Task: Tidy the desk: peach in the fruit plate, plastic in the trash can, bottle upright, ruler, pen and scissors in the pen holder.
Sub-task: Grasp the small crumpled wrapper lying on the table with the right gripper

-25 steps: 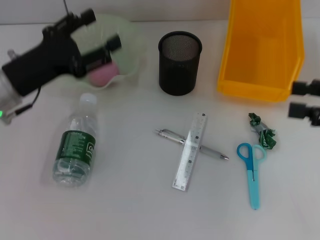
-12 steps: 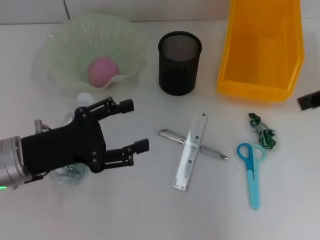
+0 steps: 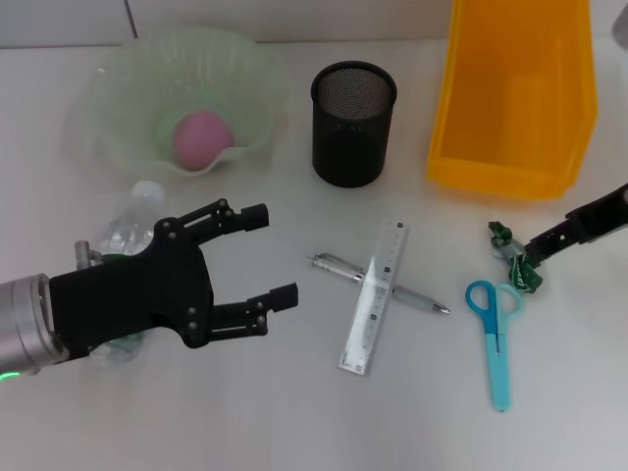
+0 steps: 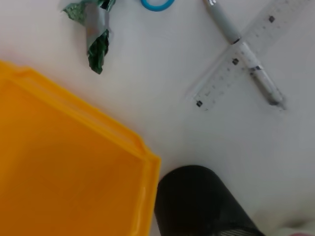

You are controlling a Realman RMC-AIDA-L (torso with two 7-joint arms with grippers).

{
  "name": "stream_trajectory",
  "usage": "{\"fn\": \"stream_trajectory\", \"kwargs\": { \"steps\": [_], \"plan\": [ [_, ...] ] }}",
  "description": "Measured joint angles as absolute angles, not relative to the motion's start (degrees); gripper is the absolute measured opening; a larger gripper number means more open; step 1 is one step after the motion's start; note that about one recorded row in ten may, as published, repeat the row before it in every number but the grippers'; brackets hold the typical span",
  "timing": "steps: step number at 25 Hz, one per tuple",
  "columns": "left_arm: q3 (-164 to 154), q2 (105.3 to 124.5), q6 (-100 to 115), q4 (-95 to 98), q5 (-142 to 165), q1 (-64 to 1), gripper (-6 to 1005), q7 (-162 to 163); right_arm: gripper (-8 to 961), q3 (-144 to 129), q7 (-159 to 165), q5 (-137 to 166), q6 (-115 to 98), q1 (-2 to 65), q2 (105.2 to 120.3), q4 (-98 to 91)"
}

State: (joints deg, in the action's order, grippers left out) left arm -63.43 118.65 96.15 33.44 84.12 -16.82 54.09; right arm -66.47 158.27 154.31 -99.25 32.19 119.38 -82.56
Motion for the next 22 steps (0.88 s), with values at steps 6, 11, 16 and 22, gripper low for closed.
{"fn": "stream_trajectory", "kwargs": {
  "steps": [6, 11, 16, 22],
  "plan": [
    [-63.94, 118.6, 95.9, 31.82, 84.89, -17.27, 855, 51.85, 829, -72.13, 160.78, 157.37, -93.46, 32.86, 119.38, -76.94],
    [-63.92, 118.65, 95.6, 31.23, 84.89, -17.49, 854, 51.37, 821, -73.29, 161.09, 157.37, -90.4, 33.35, 119.4, -73.86],
    [-63.9, 118.66, 95.46, 31.2, 84.89, -17.21, 853, 51.26, 814, -74.97, 161.33, 157.36, -87.71, 34.29, 119.46, -70.75],
    [-63.89, 118.65, 95.3, 30.68, 84.87, -17.36, 852, 50.93, 804, -75.14, 161.34, 157.3, -84.12, 35.85, 119.48, -65.8]
  ]
}}
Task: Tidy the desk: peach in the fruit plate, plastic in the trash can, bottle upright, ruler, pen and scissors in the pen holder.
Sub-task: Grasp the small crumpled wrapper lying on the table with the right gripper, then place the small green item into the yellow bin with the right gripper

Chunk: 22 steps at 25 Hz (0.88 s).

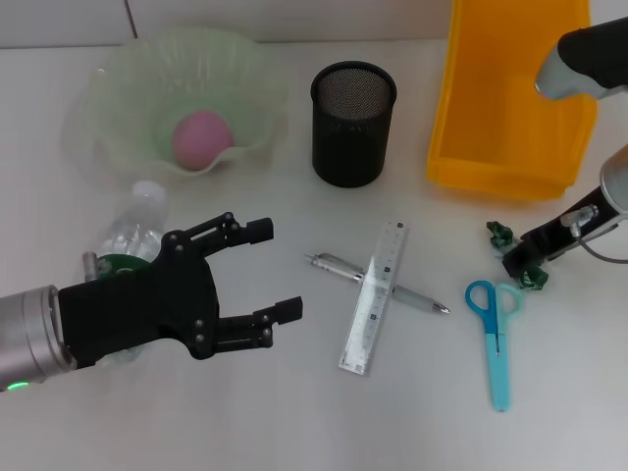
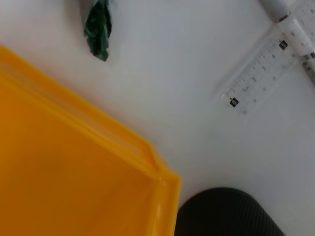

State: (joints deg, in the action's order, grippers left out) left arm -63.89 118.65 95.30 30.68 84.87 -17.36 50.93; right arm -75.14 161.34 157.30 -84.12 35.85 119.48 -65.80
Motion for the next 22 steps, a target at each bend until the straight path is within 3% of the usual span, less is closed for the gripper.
{"fn": "stream_trajectory", "kwargs": {
  "steps": [5, 8, 13, 22],
  "plan": [
    [-63.89, 118.7, 95.09, 30.5, 84.84, -17.54, 852, 50.37, 621, -75.6, 161.01, 157.2, -82.43, 36.22, 119.47, -64.25],
    [-63.89, 118.72, 95.08, 30.49, 84.6, -17.55, 851, 50.36, 367, -76.63, 160.94, 157.17, -82.51, 35.64, 119.48, -65.24],
    [-63.52, 118.74, 94.51, 30.49, 84.28, -17.58, 850, 50.13, 139, -77.38, 160.92, 156.91, -83.7, 33.92, 119.51, -69.08],
    [-63.48, 118.74, 94.45, 30.51, 84.21, -18.63, 849, 49.83, 72, -68.79, 160.77, 153.19, -92.81, 28.2, 119.19, -101.13]
  ]
}}
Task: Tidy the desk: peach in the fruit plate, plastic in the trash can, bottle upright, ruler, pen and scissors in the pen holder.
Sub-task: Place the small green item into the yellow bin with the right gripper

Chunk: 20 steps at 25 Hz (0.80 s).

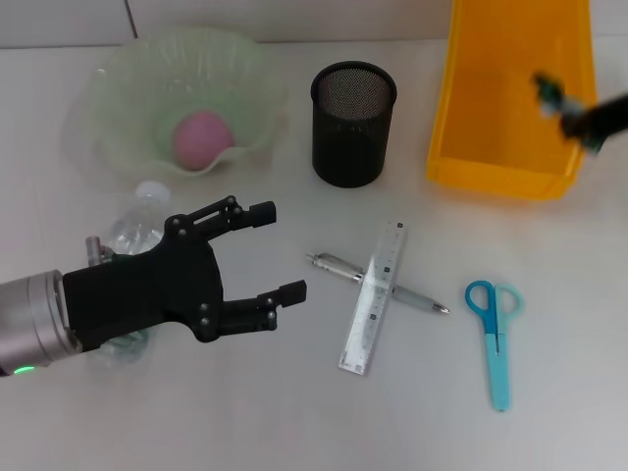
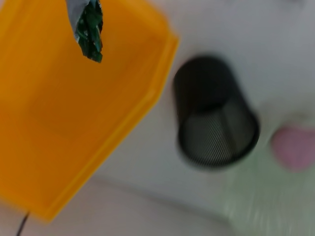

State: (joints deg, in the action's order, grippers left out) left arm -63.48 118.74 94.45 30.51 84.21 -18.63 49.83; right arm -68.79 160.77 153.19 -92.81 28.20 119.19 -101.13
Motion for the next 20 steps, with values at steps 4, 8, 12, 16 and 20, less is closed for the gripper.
{"fn": "stream_trajectory", "kwargs": {
  "steps": [4, 8, 12, 16, 20],
  "plan": [
    [-63.38, 118.79, 94.15, 30.5, 84.14, -19.22, 848, 49.75, 76, -59.28, 156.87, 153.14, -84.17, 31.57, 118.98, -97.07],
    [-63.37, 118.81, 94.03, 30.49, 84.15, -19.42, 847, 49.7, 81, -55.85, 154.28, 152.78, -77.05, 34.59, 118.38, -86.45],
    [-63.37, 118.9, 93.77, 30.49, 84.11, -19.61, 847, 49.67, 85, -52.3, 151.37, 151.0, -73.41, 38.49, 116.86, -74.59],
    [-63.41, 118.99, 93.92, 30.5, 84.0, -19.8, 846, 49.66, 209, -50.89, 148.37, 147.65, -72.16, 39.54, 116.24, -70.62],
    [-63.73, 119.0, 94.03, 30.5, 83.46, -19.75, 845, 49.66, 438, -50.96, 147.7, 147.4, -72.35, 39.63, 116.05, -70.79]
  ]
}}
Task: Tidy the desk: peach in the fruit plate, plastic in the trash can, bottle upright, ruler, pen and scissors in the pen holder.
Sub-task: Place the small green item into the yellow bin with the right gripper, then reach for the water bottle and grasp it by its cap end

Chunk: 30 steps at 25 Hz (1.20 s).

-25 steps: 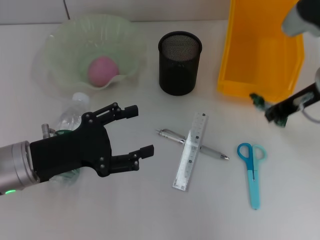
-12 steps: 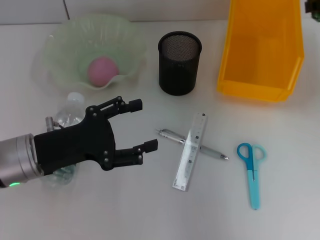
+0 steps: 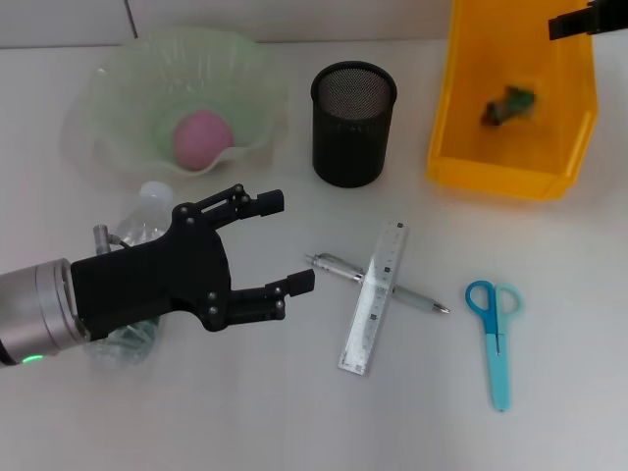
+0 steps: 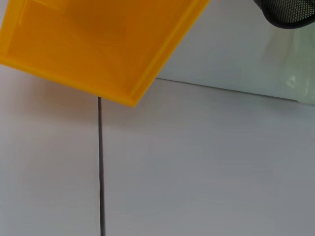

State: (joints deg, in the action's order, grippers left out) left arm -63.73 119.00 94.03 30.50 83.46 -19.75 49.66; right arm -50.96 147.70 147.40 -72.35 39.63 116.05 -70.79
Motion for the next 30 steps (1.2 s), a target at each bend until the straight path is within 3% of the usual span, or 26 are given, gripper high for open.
{"fn": "stream_trajectory", "kwargs": {
  "steps": [1, 5, 8, 9, 15, 17, 20, 25, 30],
  "plan": [
    [-63.76, 119.0, 94.01, 30.5, 83.39, -19.71, 845, 49.66, 511, -51.06, 147.63, 147.39, -72.37, 39.55, 116.05, -70.94],
    [-63.56, 119.01, 93.84, 30.5, 83.38, -19.43, 844, 49.66, 587, -50.92, 147.15, 147.24, -72.57, 39.25, 116.17, -72.03],
    [-63.36, 119.0, 94.04, 30.5, 83.23, -19.01, 844, 49.66, 643, -50.82, 146.68, 145.01, -73.31, 37.3, 117.24, -76.15],
    [-63.36, 118.98, 94.1, 30.5, 83.15, -18.91, 844, 49.66, 662, -50.79, 147.05, 142.8, -74.64, 34.91, 118.08, -80.53],
    [-63.67, 118.92, 94.29, 30.5, 82.78, -18.59, 843, 48.6, 797, -51.76, 148.81, 139.44, -85.21, 29.31, 119.21, -94.04],
    [-63.38, 118.89, 95.11, 30.85, 82.49, -18.53, 842, 48.62, 849, -54.08, 146.9, 134.57, -86.91, 24.61, 119.55, -98.79],
    [-63.19, 118.9, 98.69, 31.35, 79.0, -17.64, 842, 46.49, 848, -59.08, 132.25, 113.01, -83.22, 12.28, 119.49, -97.08],
    [-63.81, 118.73, 99.14, 39.37, 75.53, -15.74, 841, 55.08, 846, -58.44, 107.08, 91.28, -86.3, 4.94, 119.26, -79.1],
    [-66.79, 118.92, 93.78, 49.84, 77.44, -12.4, 840, 64.31, 845, -53.77, 94.27, 89.26, -90.85, 4.79, 119.2, -64.99]
  ]
}}
